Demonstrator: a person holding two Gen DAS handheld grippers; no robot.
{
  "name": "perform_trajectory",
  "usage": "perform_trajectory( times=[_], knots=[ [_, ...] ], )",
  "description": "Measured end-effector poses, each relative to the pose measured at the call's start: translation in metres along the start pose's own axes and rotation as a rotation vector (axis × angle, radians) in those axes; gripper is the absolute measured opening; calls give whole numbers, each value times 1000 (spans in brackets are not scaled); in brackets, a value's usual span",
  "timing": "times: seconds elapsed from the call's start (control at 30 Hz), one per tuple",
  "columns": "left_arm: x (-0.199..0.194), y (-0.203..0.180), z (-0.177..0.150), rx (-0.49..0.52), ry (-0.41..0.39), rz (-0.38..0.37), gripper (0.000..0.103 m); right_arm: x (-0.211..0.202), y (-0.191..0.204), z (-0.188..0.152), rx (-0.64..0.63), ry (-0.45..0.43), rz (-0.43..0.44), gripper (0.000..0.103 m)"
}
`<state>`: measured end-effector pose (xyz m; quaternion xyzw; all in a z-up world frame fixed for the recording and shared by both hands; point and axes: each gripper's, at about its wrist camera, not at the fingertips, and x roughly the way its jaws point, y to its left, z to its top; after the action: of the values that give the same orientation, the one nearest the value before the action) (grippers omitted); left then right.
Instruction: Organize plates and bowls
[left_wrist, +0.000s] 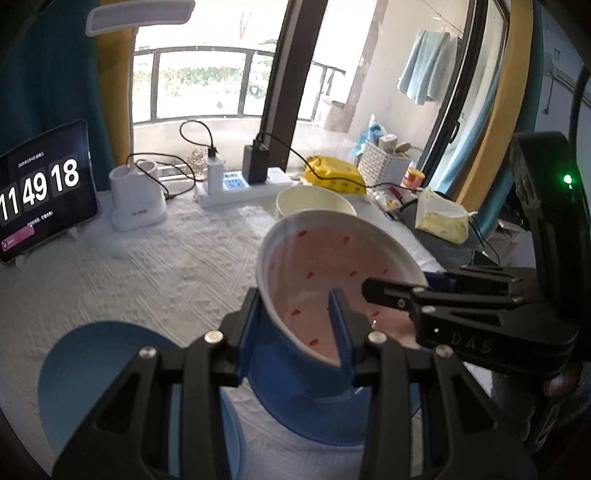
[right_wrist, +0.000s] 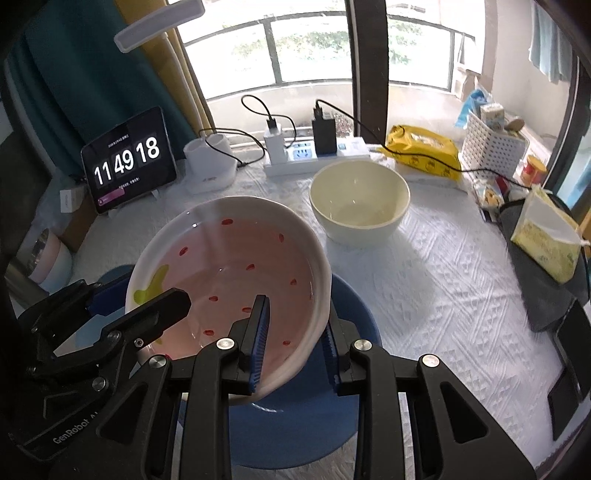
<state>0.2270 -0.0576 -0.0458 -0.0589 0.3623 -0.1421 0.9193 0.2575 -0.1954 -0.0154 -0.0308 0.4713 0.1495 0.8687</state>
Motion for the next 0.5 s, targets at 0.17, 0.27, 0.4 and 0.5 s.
perform_trajectory(
  times=[0.17, 0.27, 0.4, 0.5],
  knots=[
    [8, -6, -8, 6, 32, -8, 38, 6, -9, -11, 26, 22, -1, 29],
    [13, -9, -12, 10, 51, -13, 38, 9, -14, -18, 39, 35, -2, 29],
    [20, -13, -20, 14, 76, -15, 38, 14, -20, -24, 51, 54, -5, 29],
    [24, -14, -24, 13, 92, -14, 38, 18, -23, -29, 59, 67, -6, 29]
  ],
)
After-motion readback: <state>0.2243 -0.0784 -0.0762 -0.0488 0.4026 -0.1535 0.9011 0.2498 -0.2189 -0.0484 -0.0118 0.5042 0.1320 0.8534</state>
